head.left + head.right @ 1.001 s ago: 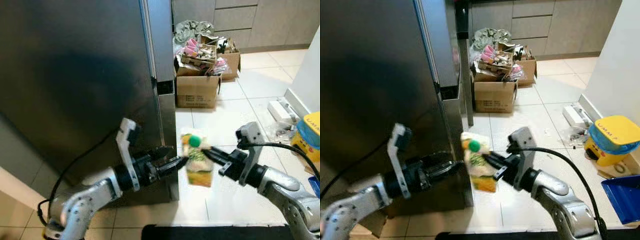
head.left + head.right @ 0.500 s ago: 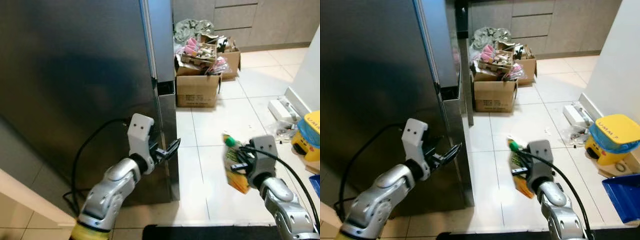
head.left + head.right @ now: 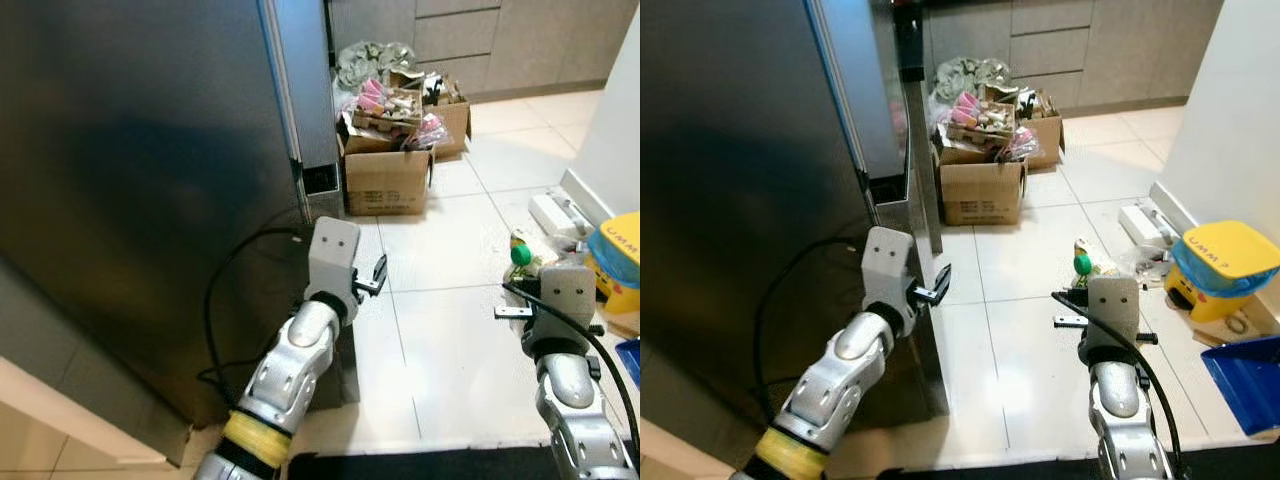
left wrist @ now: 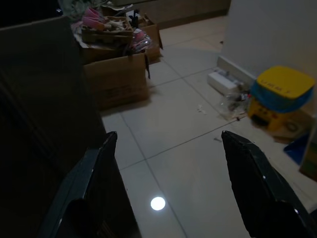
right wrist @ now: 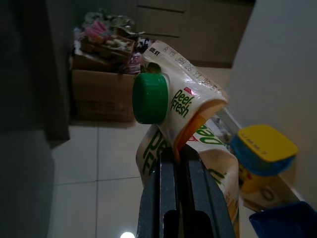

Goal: Restocking fridge

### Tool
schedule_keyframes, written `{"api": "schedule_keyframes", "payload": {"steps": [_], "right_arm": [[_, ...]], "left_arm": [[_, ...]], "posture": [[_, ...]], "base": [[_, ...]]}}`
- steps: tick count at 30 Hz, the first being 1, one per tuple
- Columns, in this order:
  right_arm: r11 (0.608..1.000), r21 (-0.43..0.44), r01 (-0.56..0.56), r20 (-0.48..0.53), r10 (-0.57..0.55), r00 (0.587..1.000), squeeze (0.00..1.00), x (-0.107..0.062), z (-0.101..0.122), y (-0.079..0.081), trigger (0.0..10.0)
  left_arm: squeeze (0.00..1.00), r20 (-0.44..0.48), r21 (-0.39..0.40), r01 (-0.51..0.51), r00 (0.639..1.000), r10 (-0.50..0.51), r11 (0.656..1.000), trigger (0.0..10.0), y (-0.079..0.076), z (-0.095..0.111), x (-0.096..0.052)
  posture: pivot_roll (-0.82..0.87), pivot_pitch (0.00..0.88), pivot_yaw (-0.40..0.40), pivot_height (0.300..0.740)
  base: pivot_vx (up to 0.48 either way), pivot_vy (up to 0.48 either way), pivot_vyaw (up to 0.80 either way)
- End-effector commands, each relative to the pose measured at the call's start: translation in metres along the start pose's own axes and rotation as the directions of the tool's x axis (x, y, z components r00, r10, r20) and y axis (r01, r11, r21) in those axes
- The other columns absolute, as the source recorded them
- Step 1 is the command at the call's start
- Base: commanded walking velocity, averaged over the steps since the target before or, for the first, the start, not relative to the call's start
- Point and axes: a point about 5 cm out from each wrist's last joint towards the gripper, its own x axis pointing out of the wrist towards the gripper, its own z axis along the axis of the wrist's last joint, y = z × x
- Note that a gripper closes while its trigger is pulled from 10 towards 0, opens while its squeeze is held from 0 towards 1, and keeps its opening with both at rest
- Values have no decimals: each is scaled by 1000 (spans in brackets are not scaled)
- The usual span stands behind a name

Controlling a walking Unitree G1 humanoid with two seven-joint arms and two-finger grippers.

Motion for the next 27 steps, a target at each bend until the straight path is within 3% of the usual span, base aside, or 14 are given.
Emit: {"api": "schedule_keyframes", "payload": {"steps": [1,7,8,9,10,16,22,27], "right_arm": [[1000,8,20,40,-20,999,0,2,6,1,10000],[999,18,41,37,-41,998,0,-1,2,6,10000],[999,18,44,38,-45,998,0,-2,2,5,10000],[999,17,48,40,-49,998,0,-2,2,5,10000],[998,17,53,36,-54,998,0,-3,1,3,10000],[999,10,47,25,-47,999,0,0,-1,3,10000],[999,16,50,36,-51,998,0,6,4,-1,10000],[999,12,39,49,-39,998,0,9,8,0,10000]], "left_arm": [[0,5,15,-42,999,42,999,10000,2,-2,3],[0,75,80,-171,983,166,982,10000,24,9,8],[0,86,89,-183,981,175,979,3451,30,10,6],[0,94,104,-202,977,193,974,3451,38,10,2],[0,103,118,-220,973,208,968,0,46,9,-3],[0,76,88,-306,951,300,948,0,58,-4,-13],[0,53,20,-363,931,362,931,0,45,-9,-1],[0,52,-10,-321,946,321,947,0,28,-8,7]], "posture": [[-192,142,154,740],[-191,153,157,740],[-191,155,155,740],[-192,154,148,740],[-186,159,140,740],[-169,165,106,740],[-156,159,66,740],[-175,159,57,740]], "base": [[0,0,0],[0,0,0],[0,0,0],[0,0,0],[0,0,0],[0,0,0],[0,0,0],[0,0,0]]}}
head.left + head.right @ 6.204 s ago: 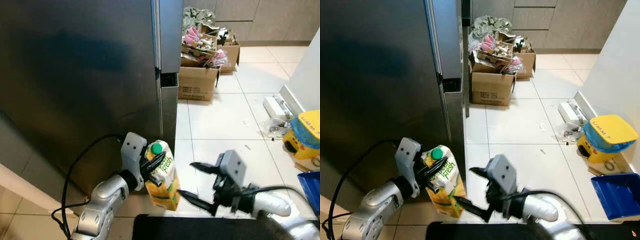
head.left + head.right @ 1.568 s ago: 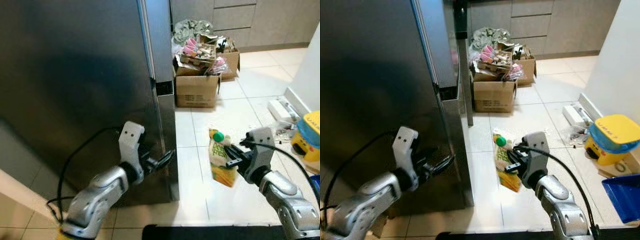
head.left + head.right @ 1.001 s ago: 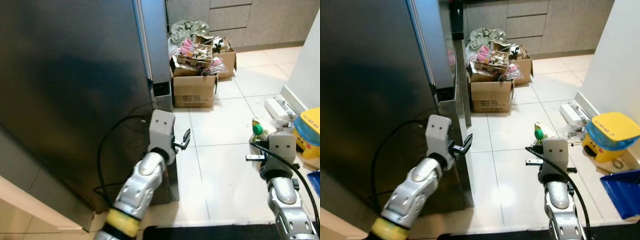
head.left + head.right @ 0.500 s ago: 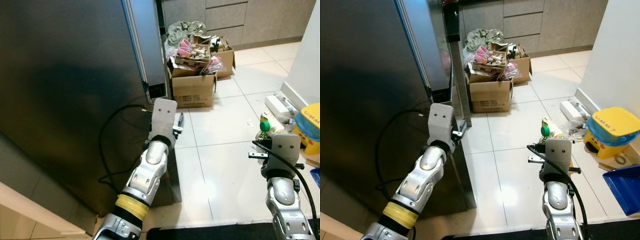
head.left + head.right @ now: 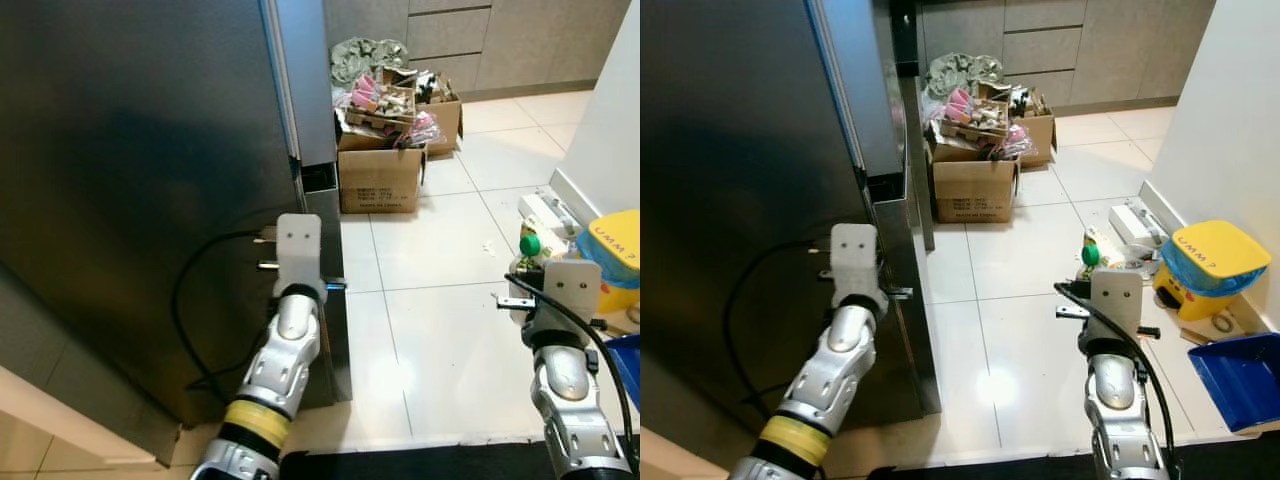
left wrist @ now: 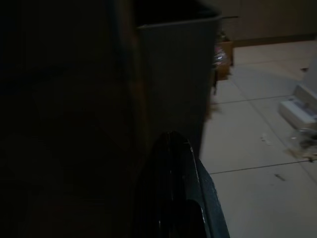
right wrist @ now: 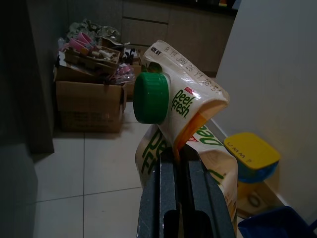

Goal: Restocking fridge

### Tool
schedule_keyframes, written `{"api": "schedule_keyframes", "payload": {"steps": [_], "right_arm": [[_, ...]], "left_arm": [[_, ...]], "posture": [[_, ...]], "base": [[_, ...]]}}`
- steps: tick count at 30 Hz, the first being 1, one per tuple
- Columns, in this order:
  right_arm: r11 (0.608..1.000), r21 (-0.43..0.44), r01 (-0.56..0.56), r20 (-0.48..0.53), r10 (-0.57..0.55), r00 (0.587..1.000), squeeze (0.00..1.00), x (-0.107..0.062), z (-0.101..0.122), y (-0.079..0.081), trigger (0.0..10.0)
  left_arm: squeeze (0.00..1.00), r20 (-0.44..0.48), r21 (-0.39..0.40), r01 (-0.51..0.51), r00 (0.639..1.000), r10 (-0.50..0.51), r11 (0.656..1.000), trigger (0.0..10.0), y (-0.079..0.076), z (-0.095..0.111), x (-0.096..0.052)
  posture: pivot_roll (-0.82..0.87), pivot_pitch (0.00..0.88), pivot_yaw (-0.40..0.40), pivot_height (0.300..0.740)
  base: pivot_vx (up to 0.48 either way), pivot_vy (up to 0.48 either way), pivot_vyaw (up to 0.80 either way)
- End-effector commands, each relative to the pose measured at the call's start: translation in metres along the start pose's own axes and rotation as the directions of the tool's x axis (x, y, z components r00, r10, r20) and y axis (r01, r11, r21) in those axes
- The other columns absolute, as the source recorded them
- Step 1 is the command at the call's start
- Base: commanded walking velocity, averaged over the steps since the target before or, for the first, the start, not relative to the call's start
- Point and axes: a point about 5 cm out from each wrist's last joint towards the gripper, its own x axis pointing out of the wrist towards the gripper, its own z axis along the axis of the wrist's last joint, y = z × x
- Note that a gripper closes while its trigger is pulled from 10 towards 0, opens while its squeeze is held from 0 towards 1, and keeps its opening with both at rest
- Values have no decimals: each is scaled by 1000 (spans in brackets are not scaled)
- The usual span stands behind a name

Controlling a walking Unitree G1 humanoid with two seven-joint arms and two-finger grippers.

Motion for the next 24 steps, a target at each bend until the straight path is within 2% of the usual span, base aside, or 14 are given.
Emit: {"api": "schedule_keyframes", "payload": {"steps": [1,3,4,7,10,16,18,24], "right_arm": [[1000,-10,1,11,-1,1000,0,1,1,-2,10000],[1000,-9,3,14,-3,1000,0,1,2,-2,10000],[1000,-5,4,17,-4,1000,0,2,3,-1,10000],[1000,-3,2,18,-2,1000,0,1,3,0,10000],[1000,8,-3,27,3,1000,0,1,5,4,10000],[1000,19,-2,43,1,999,0,3,10,3,10000],[1000,22,-7,55,6,998,0,5,14,4,10000],[1000,18,-6,71,4,997,0,7,18,2,10000]], "left_arm": [[0,-9,3,7,1000,-7,1000,0,-4,-4,-1],[0,-2,6,18,1000,-18,1000,0,-7,-2,-1],[0,23,28,3,1000,-4,1000,10000,-7,4,3],[0,42,47,0,999,-2,999,10000,-7,7,4],[0,144,146,8,989,-29,989,10000,-5,20,8],[0,204,175,-10,979,-27,985,10000,-3,31,12],[0,221,176,-34,975,-6,984,10000,0,35,15],[0,243,193,-124,967,75,973,10000,24,39,21]], "posture": [[-175,159,57,740],[-175,159,55,740],[-175,163,54,740],[-175,163,54,740],[-175,154,62,740],[-172,147,56,740],[-175,144,54,740],[-194,138,60,740]], "base": [[0,0,0],[0,0,0],[0,0,0],[0,0,0],[0,0,0],[0,0,0],[0,0,0],[0,0,0]]}}
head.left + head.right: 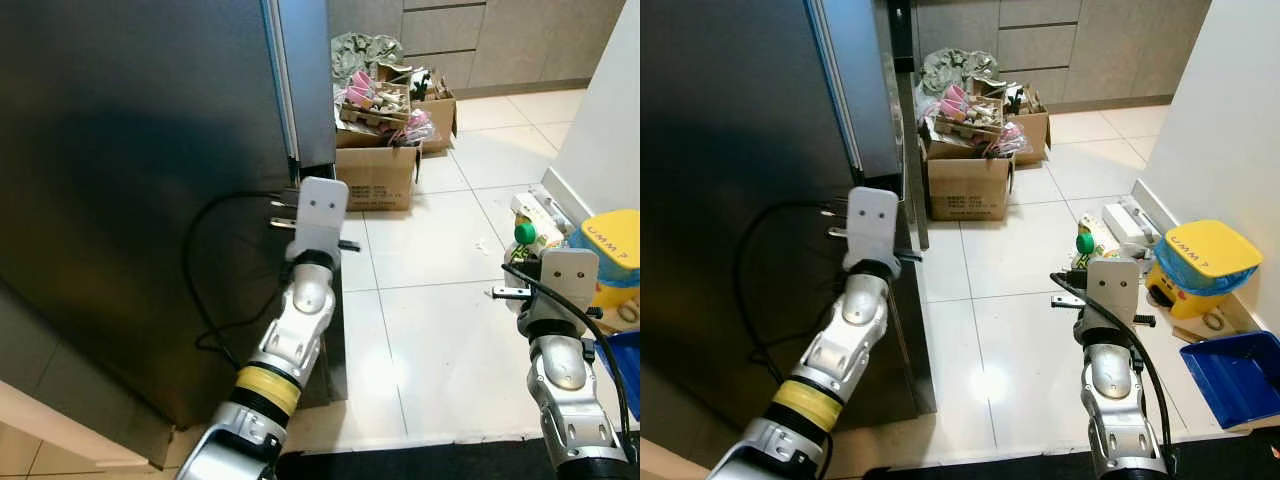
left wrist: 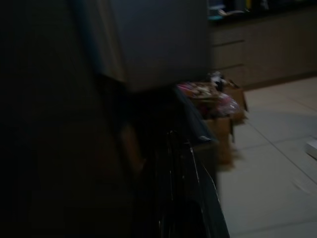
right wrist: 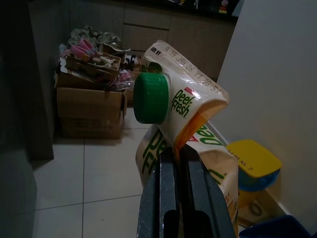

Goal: Restocking fridge

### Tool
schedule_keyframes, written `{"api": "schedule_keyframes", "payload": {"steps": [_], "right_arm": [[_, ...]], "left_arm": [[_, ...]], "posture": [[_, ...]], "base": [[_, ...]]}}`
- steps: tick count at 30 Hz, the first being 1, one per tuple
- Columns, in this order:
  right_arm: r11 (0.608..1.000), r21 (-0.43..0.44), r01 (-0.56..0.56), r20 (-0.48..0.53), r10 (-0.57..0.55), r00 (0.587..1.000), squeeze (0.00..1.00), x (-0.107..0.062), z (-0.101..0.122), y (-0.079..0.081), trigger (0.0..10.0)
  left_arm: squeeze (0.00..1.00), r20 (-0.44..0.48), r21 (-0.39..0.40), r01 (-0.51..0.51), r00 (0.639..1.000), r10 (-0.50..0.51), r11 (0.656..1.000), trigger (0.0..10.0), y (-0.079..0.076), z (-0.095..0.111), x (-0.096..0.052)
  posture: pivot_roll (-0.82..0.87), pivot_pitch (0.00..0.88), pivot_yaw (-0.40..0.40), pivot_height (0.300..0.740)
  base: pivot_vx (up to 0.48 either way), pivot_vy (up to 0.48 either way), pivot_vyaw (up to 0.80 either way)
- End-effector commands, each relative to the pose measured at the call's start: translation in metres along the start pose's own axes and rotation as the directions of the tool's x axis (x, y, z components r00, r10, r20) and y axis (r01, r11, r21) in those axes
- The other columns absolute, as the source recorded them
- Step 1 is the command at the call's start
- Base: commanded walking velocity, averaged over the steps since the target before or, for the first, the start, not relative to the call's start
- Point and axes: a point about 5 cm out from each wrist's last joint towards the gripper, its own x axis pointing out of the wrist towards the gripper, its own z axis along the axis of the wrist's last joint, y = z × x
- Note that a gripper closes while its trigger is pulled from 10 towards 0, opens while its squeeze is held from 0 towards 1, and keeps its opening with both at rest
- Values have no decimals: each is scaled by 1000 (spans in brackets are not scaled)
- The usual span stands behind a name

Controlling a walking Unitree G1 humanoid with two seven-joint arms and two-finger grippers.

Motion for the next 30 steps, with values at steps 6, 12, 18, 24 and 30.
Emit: {"api": "schedule_keyframes", "payload": {"steps": [6,12,18,24,30], "right_arm": [[1000,-4,13,36,-13,999,0,0,7,-4,10000],[1000,-5,17,30,-17,999,0,-1,5,-5,10000],[1000,-5,14,28,-14,1000,0,-1,5,-5,10000],[1000,-3,9,22,-9,1000,0,-1,4,-3,10000],[1000,-3,5,19,-5,1000,0,-1,4,-2,10000]], "left_arm": [[0,-31,47,-57,998,58,997,10000,27,-14,2],[0,-38,46,-43,998,45,998,10000,18,-18,2],[0,-48,45,-31,998,33,999,10000,11,-20,3],[0,-86,57,-38,995,43,998,10000,1,-24,8],[1000,-108,42,-32,993,37,999,10000,-5,-25,12]], "posture": [[-200,139,67,740],[-207,135,68,740],[-208,138,68,740],[-207,146,59,740],[-213,147,58,740]], "base": [[0,0,0],[0,0,0],[0,0,0],[0,0,0],[0,0,0]]}}
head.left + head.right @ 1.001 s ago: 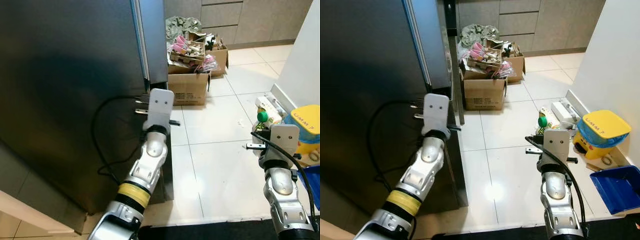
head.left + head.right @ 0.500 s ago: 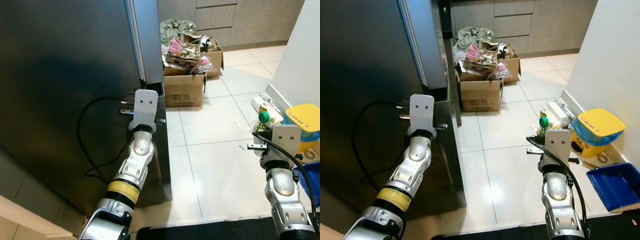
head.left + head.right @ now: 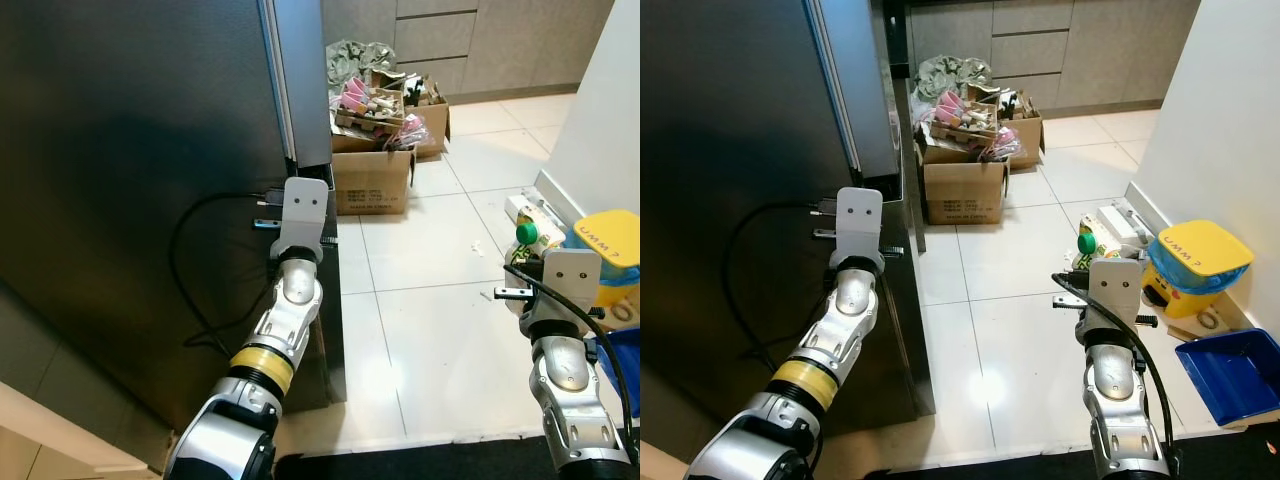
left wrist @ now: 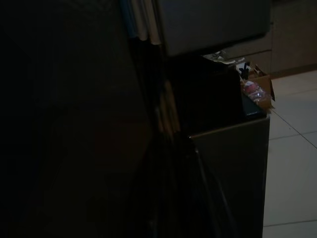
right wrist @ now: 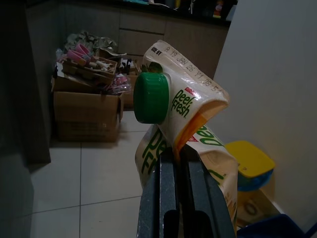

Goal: Restocking fridge

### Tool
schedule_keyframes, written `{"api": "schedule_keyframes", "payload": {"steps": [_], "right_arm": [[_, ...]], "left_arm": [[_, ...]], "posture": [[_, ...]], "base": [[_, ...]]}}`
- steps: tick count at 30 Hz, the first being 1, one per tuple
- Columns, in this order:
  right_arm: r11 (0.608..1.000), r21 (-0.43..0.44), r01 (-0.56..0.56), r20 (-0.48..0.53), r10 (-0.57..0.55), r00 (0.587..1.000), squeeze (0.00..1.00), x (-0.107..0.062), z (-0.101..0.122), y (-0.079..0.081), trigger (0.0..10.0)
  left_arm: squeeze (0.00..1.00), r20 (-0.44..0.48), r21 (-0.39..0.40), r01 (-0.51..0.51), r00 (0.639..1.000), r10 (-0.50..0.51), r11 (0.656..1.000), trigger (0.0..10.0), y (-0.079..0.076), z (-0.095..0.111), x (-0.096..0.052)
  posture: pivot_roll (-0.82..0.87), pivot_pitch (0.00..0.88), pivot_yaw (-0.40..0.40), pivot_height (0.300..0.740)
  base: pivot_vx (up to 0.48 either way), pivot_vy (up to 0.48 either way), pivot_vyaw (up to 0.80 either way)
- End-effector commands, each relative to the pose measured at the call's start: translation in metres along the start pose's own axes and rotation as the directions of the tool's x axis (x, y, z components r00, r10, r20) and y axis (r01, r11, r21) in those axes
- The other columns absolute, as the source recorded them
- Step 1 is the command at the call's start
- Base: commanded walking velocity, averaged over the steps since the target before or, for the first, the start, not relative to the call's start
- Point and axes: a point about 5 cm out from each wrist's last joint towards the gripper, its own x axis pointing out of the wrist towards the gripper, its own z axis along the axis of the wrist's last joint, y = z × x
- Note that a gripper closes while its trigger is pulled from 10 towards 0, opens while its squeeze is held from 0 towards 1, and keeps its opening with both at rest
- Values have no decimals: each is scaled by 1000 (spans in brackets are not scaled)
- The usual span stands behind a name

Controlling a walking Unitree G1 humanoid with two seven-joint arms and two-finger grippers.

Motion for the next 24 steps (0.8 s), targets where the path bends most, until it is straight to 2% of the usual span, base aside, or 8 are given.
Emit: {"api": "schedule_keyframes", "payload": {"steps": [1,8,11,15,16,21,24], "right_arm": [[1000,-1,9,19,-9,1000,0,0,4,-2,10000],[1000,-5,15,16,-15,1000,0,0,4,-5,10000],[1000,-3,16,16,-16,1000,0,0,4,-5,10000],[1000,-1,16,17,-16,1000,0,0,4,-4,10000],[1000,0,16,17,-16,1000,0,0,4,-4,10000],[1000,0,16,17,-16,1000,0,0,4,-4,10000],[1000,0,17,16,-17,1000,0,0,4,-4,10000]], "left_arm": [[1000,-18,-2,26,1000,-26,1000,10000,-6,-2,0],[1000,-31,-41,75,997,-76,996,10000,-14,-3,-1],[1000,-35,-63,116,992,-118,991,10000,-22,-2,-2],[1000,-39,-53,118,992,-120,992,10000,-28,0,-1],[0,-38,-47,111,993,-113,993,10000,-28,2,1],[0,-45,-54,124,991,-126,991,10000,-30,5,5],[0,-74,-123,240,965,-250,963,10000,-48,4,1]], "posture": [[-213,147,58,740],[-214,150,57,740],[-213,150,58,740],[-213,150,58,740],[-215,150,60,740],[-218,151,61,740],[-223,152,63,740]], "base": [[0,0,0],[0,0,0],[0,0,0],[0,0,0],[0,0,0],[0,0,0],[0,0,0]]}}
